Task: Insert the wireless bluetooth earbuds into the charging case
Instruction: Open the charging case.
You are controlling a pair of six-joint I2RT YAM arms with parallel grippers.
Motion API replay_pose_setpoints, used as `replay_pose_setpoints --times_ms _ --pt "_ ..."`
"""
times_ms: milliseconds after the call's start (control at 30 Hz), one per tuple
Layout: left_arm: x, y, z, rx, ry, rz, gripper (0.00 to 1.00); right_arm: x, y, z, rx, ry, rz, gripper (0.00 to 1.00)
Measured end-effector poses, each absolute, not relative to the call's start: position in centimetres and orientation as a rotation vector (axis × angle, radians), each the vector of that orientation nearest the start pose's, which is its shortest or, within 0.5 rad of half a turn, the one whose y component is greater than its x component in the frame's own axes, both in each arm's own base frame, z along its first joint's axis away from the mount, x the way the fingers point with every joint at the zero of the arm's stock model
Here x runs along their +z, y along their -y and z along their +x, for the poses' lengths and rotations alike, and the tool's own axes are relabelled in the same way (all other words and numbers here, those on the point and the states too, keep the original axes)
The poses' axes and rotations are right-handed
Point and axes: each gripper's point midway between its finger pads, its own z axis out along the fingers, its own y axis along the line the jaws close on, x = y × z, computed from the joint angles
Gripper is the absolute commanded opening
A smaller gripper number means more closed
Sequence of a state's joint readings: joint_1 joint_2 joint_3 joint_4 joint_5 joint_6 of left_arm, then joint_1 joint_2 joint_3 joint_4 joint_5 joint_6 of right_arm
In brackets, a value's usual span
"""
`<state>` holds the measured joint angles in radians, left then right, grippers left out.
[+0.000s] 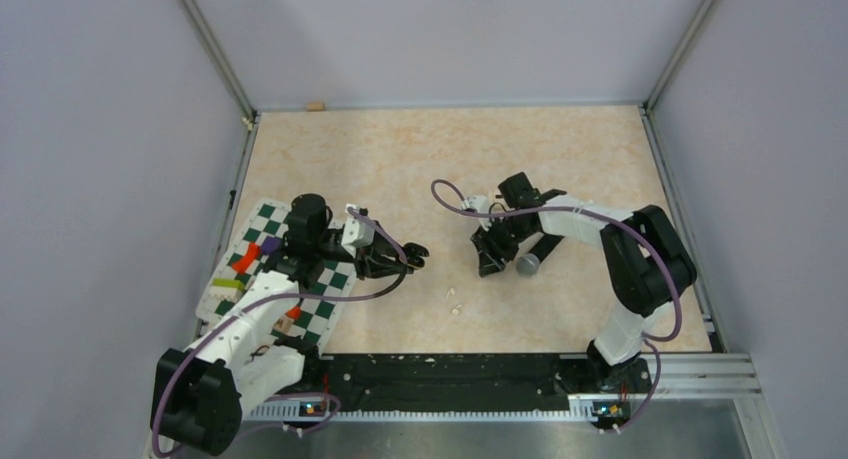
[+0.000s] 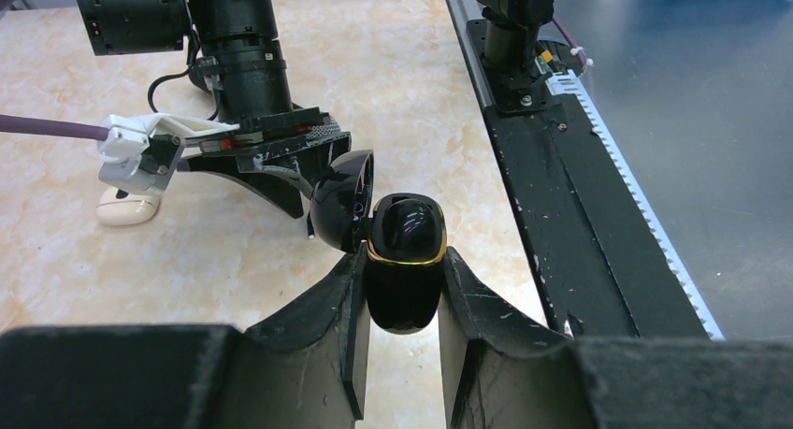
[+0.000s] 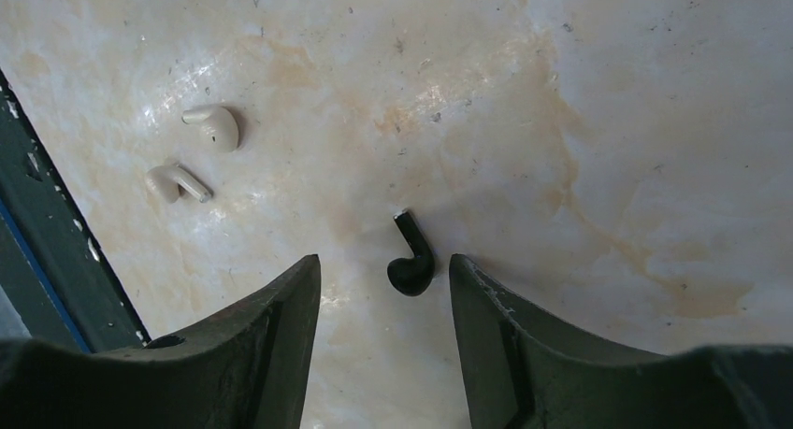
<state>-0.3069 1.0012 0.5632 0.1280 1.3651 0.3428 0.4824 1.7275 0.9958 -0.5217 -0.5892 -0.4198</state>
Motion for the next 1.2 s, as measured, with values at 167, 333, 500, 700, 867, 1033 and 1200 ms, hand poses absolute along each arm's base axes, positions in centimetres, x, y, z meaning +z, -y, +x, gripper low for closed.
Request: replay_pose_setpoints --times_ms 167,333,500,700,867,1033,1200 --pt "21.1 23.1 16.9 -1.231 -1.166 1.356 0.00 2.6 -21.7 24.9 0.764 -2.377 -1.341 0.60" --pt "21.1 23.1 16.8 -1.235 -1.163 1.358 0.00 2.5 -20.4 25.6 0.633 -2.362 -1.368 0.60" --pt "21.2 23.1 16.8 -1.237 -1.162 1.359 0.00 2.3 -19.6 26.0 0.531 -2.353 -1.395 0.60" --pt "21.1 23.1 16.8 -1.237 -1.162 1.359 0.00 2.2 -19.7 26.2 0.465 -2.331 -1.438 0.60" --pt "21.2 23.1 16.8 -1.236 -1.161 1.360 0.00 2.1 -19.7 26.3 0.433 -2.315 -1.454 0.60" --pt "21.1 23.1 16.8 -1.236 -1.161 1.360 0.00 2.0 -19.6 27.4 0.367 -2.295 -1.429 0.60" --pt "21.1 23.1 16.8 -1.234 -1.159 1.361 0.00 2.0 -19.5 27.9 0.336 -2.297 -1.404 0.59"
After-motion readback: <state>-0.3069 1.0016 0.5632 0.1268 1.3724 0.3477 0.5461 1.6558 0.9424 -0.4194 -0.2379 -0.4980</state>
